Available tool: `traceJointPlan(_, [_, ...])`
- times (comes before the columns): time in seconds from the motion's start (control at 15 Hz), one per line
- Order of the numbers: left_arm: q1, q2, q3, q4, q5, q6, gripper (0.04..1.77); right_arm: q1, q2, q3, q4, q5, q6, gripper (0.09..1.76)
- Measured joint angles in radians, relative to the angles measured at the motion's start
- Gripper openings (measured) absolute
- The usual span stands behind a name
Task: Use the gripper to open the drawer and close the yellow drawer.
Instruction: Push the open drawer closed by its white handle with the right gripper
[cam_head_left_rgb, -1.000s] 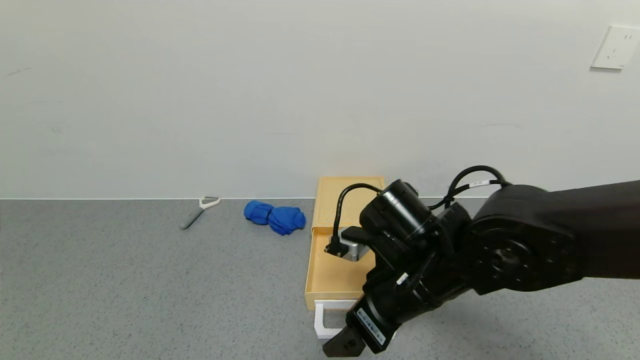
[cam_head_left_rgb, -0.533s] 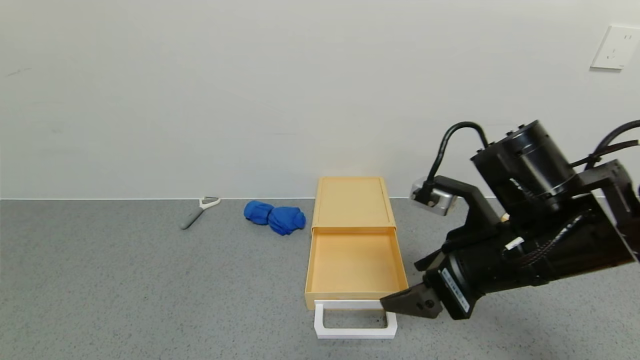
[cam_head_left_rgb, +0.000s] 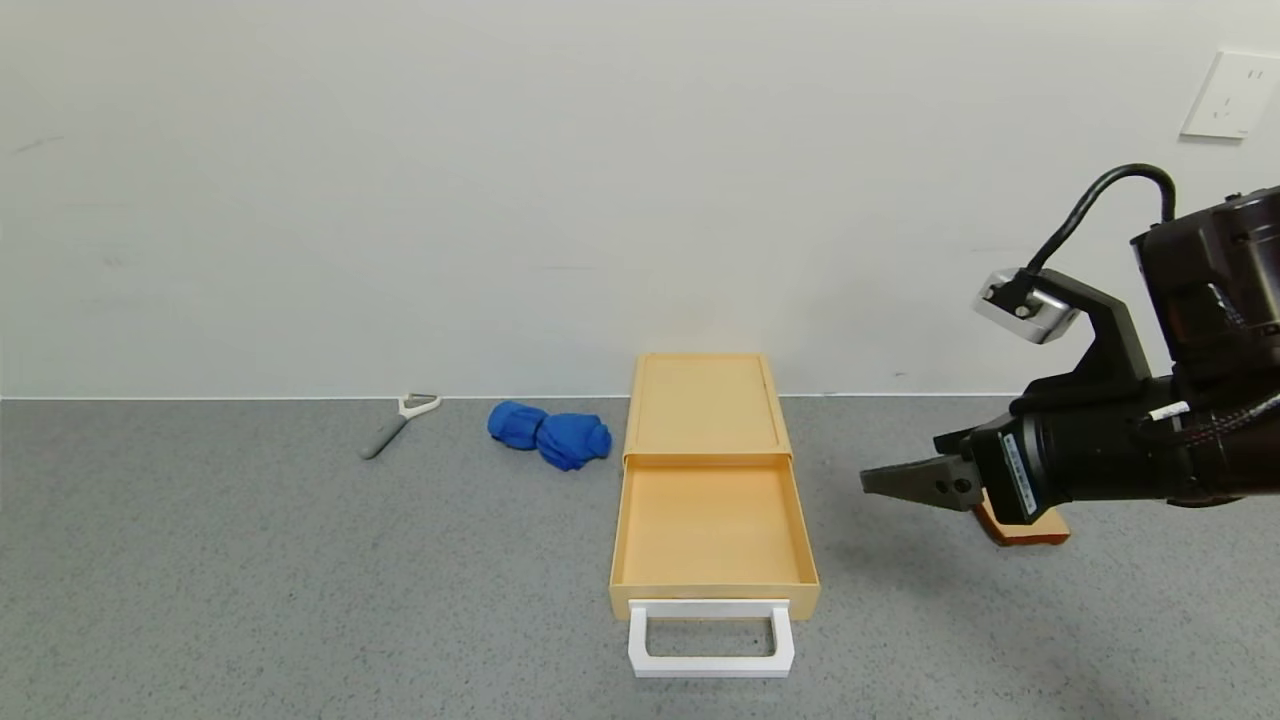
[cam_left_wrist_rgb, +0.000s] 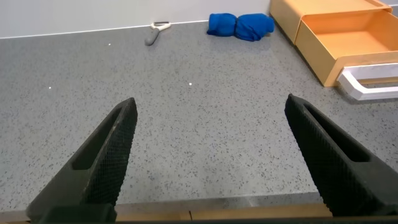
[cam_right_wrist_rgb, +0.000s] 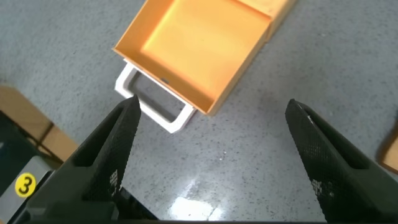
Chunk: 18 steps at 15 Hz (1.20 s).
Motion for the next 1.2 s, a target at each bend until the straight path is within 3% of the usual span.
traceJointPlan(0.4, [0.0, 0.0, 0.0, 0.0, 0.0, 0.0, 1.72, -0.08, 0.041, 0.015, -0.014, -0.001, 0.019, 1.71])
traceJointPlan(1.2, [0.0, 0.0, 0.0, 0.0, 0.0, 0.0, 1.72, -0.084, 0.043, 0.016, -0.007, 0.006, 0.025, 1.71])
